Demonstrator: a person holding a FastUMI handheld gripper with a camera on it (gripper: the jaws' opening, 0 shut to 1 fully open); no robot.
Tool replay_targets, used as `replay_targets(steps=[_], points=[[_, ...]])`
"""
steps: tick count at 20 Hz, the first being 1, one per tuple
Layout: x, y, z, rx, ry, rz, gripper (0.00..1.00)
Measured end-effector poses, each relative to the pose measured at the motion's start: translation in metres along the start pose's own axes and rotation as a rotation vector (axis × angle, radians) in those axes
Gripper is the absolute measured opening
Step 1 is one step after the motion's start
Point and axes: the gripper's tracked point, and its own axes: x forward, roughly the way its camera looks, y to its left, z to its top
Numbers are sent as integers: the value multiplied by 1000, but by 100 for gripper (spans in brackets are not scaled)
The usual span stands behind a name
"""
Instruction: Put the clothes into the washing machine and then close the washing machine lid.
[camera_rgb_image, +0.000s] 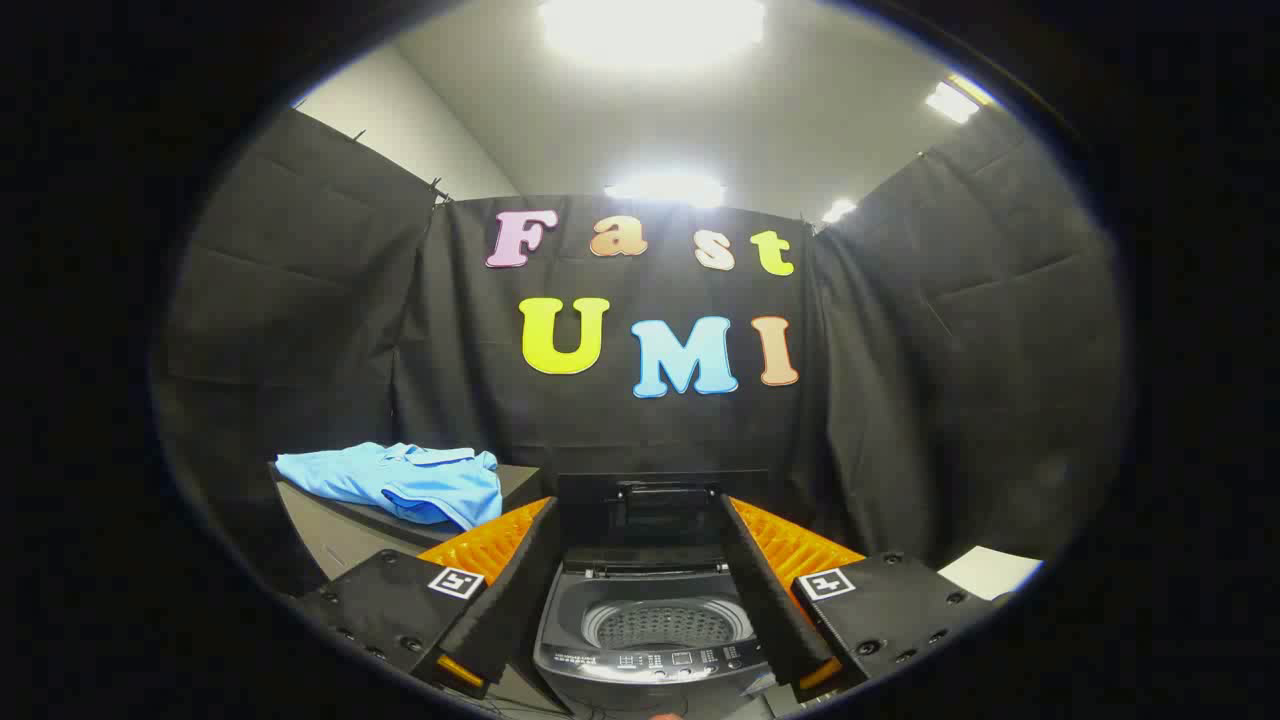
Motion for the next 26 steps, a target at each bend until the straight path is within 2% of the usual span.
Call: replay_targets(steps=[12,26], points=[[3,2,-4,-36,-3,3,98],[15,-16,-16,54,27,0,98]])
